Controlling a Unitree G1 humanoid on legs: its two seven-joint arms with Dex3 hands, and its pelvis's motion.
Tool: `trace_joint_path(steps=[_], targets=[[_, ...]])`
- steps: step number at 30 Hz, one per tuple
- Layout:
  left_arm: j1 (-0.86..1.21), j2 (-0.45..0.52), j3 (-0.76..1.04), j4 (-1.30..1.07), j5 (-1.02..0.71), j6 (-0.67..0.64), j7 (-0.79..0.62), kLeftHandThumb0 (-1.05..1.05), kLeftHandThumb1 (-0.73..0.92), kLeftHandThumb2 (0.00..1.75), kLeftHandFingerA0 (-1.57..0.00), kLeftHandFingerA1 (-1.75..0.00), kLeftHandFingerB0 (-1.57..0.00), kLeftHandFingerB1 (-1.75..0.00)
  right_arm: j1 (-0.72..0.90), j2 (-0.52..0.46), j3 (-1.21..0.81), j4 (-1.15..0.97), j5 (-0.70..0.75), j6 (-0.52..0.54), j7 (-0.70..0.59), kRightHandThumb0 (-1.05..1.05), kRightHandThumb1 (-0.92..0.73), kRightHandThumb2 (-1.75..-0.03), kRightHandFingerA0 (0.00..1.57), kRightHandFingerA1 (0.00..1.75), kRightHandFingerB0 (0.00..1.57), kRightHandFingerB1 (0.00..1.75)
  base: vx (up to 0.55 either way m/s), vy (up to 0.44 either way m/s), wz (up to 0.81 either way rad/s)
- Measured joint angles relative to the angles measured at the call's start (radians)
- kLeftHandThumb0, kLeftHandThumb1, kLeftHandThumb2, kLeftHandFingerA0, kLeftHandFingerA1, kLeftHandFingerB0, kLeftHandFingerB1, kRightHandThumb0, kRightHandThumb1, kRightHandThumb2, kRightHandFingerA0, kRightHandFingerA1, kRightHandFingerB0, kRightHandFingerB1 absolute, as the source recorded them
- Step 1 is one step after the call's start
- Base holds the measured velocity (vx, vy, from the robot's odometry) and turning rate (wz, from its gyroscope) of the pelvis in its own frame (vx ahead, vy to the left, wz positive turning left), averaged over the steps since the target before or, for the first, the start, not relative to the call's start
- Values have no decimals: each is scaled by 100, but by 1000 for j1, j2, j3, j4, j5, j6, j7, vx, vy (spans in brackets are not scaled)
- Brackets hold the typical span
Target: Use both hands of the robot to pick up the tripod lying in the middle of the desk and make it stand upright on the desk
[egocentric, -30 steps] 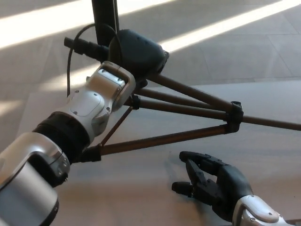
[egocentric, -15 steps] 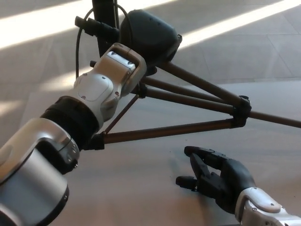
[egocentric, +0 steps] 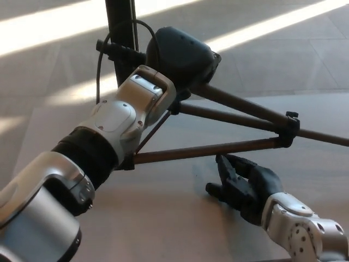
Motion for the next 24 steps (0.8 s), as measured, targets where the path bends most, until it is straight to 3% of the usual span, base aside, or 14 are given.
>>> trace_joint_path(steps=[1,6,7,8,11,13,14,16,17,18,19,20,21,24], targets=[[0,0,0,-1,2,0,-1,-29,61,64,-91,-167,-79,-88,-4,10,-12,14,5,0,0,-104,-71,-108,0,11,6,4,0,0,0],[0,1,11,-6,5,-1,-1,-35,66,60,-90,-159,-80,-91,-23,61,-70,65,22,-18,-2,-105,-72,-108,0,8,0,7,0,0,0],[-2,1,12,-6,6,-1,-1,-37,46,92,-116,-132,-81,-98,-27,67,-86,74,29,-20,-3,-105,-72,-108,0,8,0,9,0,0,0],[-4,0,12,-5,9,-1,-3,-29,63,65,-87,-167,-80,-93,-31,67,-102,83,39,-23,-3,-105,-72,-108,0,7,0,9,0,0,0],[-19,4,12,-2,16,-1,-12,-24,62,68,-87,-161,-82,-89,-42,67,-133,109,62,-29,-4,-105,-74,-110,0,10,0,11,0,0,0],[-35,10,15,0,17,-2,-21,-22,60,68,-92,-166,-85,-101,-48,67,-143,125,75,-36,-5,-105,-73,-111,0,11,0,11,0,0,0],[-45,16,16,1,17,-5,-26,-31,44,92,-117,-130,-88,-98,-52,66,-149,136,83,-43,-5,-105,-73,-110,0,11,0,11,0,0,0],[-61,24,15,5,21,-7,-28,-33,44,91,-118,-132,-88,-100,-56,66,-158,149,96,-53,-5,-105,-72,-109,0,9,0,11,0,0,0],[-73,29,15,7,23,-9,-28,-28,61,64,-90,-167,-84,-103,-56,66,-167,157,106,-58,-5,-105,-73,-110,0,10,0,11,0,0,0],[-80,33,15,9,26,-10,-28,-35,44,91,-118,-133,-88,-100,-57,66,-172,162,113,-63,-5,-105,-73,-110,0,9,0,11,0,0,0],[-90,38,15,12,29,-14,-28,-35,42,90,-119,-133,-90,-99,-57,66,-174,169,121,-70,-6,-105,-74,-110,0,8,0,10,0,0,0],[-95,41,15,15,31,-15,-26,-30,61,65,-90,-164,-86,-98,-57,66,-173,172,124,-75,-7,-105,-74,-110,0,9,0,11,0,0,0],[-99,44,15,19,34,-18,-23,-28,58,64,-89,-159,-84,-81,-57,66,-172,175,127,-80,-7,-105,-74,-110,0,9,0,10,0,0,0],[-110,49,15,32,35,-29,-22,-31,61,64,-89,-165,-83,-81,-56,66,-172,182,135,-92,-7,-105,-72,-110,0,9,0,12,0,0,0]])
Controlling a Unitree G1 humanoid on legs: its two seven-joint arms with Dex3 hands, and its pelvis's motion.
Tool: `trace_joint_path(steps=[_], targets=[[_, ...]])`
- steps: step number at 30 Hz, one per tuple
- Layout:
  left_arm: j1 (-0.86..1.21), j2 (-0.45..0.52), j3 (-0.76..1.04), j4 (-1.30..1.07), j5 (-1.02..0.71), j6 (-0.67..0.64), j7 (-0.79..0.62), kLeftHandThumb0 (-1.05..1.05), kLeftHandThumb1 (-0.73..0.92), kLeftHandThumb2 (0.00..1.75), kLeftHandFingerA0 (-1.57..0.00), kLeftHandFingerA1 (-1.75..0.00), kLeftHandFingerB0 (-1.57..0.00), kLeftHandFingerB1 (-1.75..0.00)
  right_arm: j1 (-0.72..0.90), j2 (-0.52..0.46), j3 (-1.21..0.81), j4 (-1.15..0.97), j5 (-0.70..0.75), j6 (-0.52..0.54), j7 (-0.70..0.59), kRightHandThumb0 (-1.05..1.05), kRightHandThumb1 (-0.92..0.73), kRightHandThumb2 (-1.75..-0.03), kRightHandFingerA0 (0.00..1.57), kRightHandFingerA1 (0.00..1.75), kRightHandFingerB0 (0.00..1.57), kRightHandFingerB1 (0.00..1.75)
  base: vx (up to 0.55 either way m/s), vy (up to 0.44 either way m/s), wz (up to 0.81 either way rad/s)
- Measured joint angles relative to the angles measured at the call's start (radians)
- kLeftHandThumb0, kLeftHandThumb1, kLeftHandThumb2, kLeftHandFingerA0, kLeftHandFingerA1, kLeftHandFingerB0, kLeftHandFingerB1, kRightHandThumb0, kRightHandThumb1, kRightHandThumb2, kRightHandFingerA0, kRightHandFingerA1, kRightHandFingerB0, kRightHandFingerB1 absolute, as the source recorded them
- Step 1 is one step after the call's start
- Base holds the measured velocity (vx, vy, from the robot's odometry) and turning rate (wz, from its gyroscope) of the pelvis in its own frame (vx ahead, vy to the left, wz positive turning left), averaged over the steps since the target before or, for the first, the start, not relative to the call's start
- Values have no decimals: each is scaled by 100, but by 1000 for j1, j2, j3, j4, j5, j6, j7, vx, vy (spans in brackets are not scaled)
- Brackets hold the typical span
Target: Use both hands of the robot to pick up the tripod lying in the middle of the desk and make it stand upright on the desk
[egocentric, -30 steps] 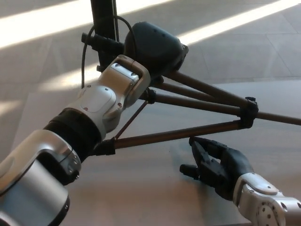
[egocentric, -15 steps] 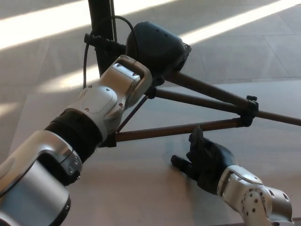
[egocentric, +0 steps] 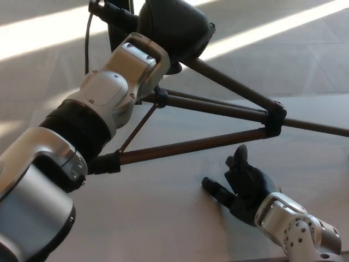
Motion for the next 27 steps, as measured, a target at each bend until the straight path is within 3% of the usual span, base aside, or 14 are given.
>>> trace_joint_path(steps=[3,4,10,12,19,20,21,22,23,27], targets=[[-14,2,0,3,1,-9,-2,-30,61,65,-90,-165,-82,-77,1,0,-8,3,16,-9,-1,-105,-72,-109,0,6,0,10,0,0,0],[-18,3,0,3,1,-10,-3,-30,60,63,-90,-167,-84,-85,1,0,-8,4,19,-12,-2,-105,-70,-108,0,4,0,9,0,0,0],[-18,3,11,-3,-3,-26,-3,-28,61,71,-91,-164,-86,-97,0,0,-6,4,28,-42,-14,-105,-65,-105,0,6,0,10,0,0,0],[-12,2,13,-8,-4,-28,-5,-30,63,65,-87,-165,-83,-79,0,0,-5,0,30,-52,-15,-105,-64,-106,0,7,0,14,0,0,0],[30,-17,21,-39,-4,-25,-24,-26,62,67,-89,-167,-80,-79,-13,-4,-6,19,32,-87,-22,-102,-63,-100,0,0,0,9,0,0,0],[37,-21,26,-42,-5,-23,-24,-28,62,65,-87,-167,-78,-82,-23,-6,-6,29,31,-89,-23,-96,-59,-96,0,0,0,9,0,0,0],[47,-25,29,-49,-4,-20,-24,-29,61,64,-88,-166,-79,-91,-35,-8,-6,37,30,-90,-24,-94,-75,-63,0,0,0,0,0,0,0],[54,-27,30,-55,-4,-16,-25,-30,61,63,-87,-167,-80,-93,-43,-10,-7,43,30,-90,-24,-99,-59,-96,0,0,0,6,0,0,0],[62,-29,32,-62,-3,-12,-26,-35,59,57,-88,-166,-81,-92,-53,-11,-7,50,30,-91,-24,-105,-64,-104,0,7,0,9,0,0,0],[75,-36,38,-81,-1,14,-30,-32,58,61,-86,-166,-80,-92,-93,-23,-23,93,30,-92,-26,-105,-62,-103,0,5,0,9,0,0,0]])
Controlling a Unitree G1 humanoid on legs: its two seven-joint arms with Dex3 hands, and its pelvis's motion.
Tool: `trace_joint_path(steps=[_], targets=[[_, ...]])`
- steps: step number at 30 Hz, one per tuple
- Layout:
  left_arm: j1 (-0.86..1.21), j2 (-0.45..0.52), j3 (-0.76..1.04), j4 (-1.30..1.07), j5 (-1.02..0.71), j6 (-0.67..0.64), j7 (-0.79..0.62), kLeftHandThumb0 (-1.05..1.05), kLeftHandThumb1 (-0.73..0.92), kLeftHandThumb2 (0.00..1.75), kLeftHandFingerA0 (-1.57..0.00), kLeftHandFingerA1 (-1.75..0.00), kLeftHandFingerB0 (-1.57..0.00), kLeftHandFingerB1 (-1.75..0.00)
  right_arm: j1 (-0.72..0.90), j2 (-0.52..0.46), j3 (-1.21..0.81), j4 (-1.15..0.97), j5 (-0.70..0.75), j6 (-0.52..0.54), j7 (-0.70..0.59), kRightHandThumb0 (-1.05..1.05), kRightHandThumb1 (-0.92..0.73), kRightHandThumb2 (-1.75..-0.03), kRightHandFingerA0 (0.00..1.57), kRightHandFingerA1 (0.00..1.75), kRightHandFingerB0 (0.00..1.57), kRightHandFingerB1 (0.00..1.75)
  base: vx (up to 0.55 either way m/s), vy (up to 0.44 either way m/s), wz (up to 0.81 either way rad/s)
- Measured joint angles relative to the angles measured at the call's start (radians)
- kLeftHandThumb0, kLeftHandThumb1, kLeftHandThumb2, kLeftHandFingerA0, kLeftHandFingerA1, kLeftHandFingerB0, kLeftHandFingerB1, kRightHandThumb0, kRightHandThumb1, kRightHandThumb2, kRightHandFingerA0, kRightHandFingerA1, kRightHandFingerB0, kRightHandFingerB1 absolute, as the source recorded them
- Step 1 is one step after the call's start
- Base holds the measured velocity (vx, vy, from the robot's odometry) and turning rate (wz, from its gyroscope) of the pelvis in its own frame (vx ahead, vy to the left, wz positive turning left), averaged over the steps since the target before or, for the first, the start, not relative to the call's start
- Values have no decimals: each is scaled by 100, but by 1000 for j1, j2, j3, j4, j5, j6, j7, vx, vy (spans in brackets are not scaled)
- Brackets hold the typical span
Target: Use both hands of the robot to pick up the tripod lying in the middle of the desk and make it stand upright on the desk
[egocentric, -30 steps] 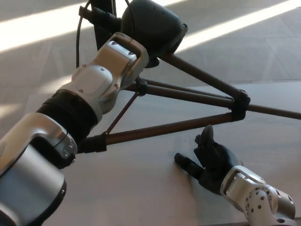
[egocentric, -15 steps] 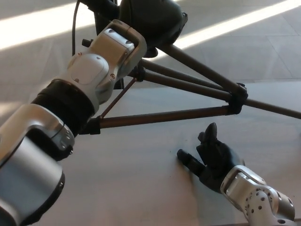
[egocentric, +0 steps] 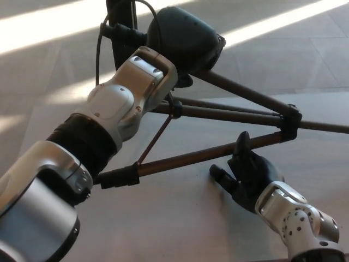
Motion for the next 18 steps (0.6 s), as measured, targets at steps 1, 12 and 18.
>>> trace_joint_path(steps=[1,12,18], targets=[[1,-1,2,-6,0,6,-1,-28,59,61,-86,-165,-79,-88,-13,-3,-4,14,0,0,-1,-105,-62,-103,0,4,0,6,0,0,0],[1,-11,16,-16,0,32,-11,-27,64,79,-89,-149,-81,-92,-101,-21,-61,131,2,-16,9,-65,-62,-59,23,59,0,26,0,0,0],[1,-29,22,-9,-2,36,-15,-24,64,71,-94,-167,-81,-106,-106,-22,-115,152,4,-51,-2,-63,-63,-59,45,63,0,26,0,0,0]])
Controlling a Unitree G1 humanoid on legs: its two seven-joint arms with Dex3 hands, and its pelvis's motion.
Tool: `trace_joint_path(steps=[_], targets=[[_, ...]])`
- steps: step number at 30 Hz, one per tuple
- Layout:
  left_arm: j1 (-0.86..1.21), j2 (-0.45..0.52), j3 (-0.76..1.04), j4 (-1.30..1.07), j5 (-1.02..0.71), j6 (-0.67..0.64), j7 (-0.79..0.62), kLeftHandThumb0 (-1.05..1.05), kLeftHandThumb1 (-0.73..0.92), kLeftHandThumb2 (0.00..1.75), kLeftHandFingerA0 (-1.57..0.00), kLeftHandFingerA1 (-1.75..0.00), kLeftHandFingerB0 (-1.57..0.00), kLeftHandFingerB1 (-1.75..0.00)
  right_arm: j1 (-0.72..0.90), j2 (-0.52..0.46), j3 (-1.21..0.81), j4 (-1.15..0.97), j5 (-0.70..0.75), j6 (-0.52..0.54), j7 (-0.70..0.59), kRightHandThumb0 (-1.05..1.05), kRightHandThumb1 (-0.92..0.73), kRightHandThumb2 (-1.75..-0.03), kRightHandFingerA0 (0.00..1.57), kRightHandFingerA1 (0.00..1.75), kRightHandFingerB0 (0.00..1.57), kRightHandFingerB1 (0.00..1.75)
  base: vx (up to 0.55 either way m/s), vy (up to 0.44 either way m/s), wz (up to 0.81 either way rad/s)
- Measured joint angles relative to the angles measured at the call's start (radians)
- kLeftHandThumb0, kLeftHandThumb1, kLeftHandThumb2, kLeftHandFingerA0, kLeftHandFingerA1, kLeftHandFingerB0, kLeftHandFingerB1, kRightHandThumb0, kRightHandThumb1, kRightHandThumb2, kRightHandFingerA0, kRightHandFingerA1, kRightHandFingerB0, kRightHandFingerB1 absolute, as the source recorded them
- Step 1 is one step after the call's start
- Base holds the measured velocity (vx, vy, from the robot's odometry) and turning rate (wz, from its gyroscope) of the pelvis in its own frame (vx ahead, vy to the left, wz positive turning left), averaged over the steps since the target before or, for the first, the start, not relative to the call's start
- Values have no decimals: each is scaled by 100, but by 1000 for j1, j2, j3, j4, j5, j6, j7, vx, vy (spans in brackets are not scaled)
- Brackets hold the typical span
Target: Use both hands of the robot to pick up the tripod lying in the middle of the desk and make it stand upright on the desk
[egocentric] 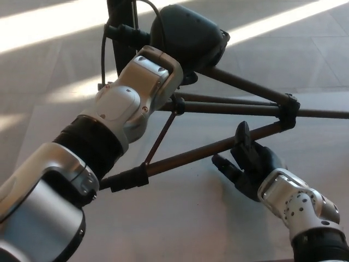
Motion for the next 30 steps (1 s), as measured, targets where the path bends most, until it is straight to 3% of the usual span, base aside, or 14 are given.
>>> trace_joint_path(steps=[1,2,5,6,8,9,12,13,20,21,22,24,26,30], targets=[[0,-2,2,1,0,1,0,-27,64,70,-89,-169,-81,-111,-4,-1,-6,7,0,-7,-2,-61,-63,-59,49,65,3,28,0,0,0],[0,-3,4,0,0,1,0,-26,65,65,-89,-167,-78,-105,-10,-2,-12,15,0,-11,-2,-63,-51,-87,48,69,3,25,0,0,0],[0,-4,15,-5,-1,3,-1,-26,63,64,-88,-166,-79,-98,-41,-4,-24,59,-1,-27,-2,-63,-54,-89,52,68,4,28,0,0,0],[0,-4,20,-9,-2,5,-1,-25,64,64,-90,-168,-81,-103,-52,-6,-24,74,-3,-33,-3,-57,-67,-62,58,62,9,23,0,0,0],[0,-6,30,-14,-3,10,-1,-25,64,65,-90,-168,-79,-99,-74,-10,-27,103,-4,-44,-3,-62,-55,-87,54,69,6,43,0,0,0],[0,-7,33,-15,-3,13,-1,-25,63,64,-90,-168,-79,-99,-80,-11,-29,110,-4,-50,-3,-55,-68,-61,54,66,16,33,0,0,0],[8,-10,45,-17,-3,20,1,-27,65,66,-87,-171,-76,-112,-103,-7,-48,142,-3,-77,-8,-48,-76,-62,45,69,29,44,0,0,0],[11,-11,49,-17,-3,23,2,-27,66,67,-87,-173,-76,-116,-108,-5,-56,150,-3,-87,-12,-47,-78,-63,59,101,39,53,0,0,0],[25,-27,65,-19,-3,45,15,-27,67,68,-86,-168,-78,-122,-161,-13,-60,216,-22,-145,-59,-37,-82,-64,86,128,31,48,0,0,0],[25,-29,67,-19,-3,49,17,-27,67,73,-86,-146,-79,-103,-170,-15,-61,222,-23,-151,-65,-48,-90,-67,57,80,41,60,0,0,0],[27,-32,69,-21,-2,54,18,-26,66,72,-87,-146,-79,-101,-177,-17,-67,226,-23,-152,-71,-53,-92,-70,52,67,38,57,0,0,0],[37,-41,72,-32,-2,69,27,-25,63,69,-86,-145,-79,-102,-196,-25,-87,239,-18,-154,-85,-54,-92,-70,55,66,44,59,0,0,0],[51,-47,75,-41,-1,81,37,-21,59,70,-83,-172,-75,-133,-208,-32,-102,250,-14,-160,-88,-56,-92,-69,43,76,36,60,0,0,0],[85,-58,90,-55,-4,106,44,-27,61,65,-84,-170,-76,-130,-242,-36,-156,291,8,-175,-88,-57,-92,-71,56,83,46,56,0,0,0]])
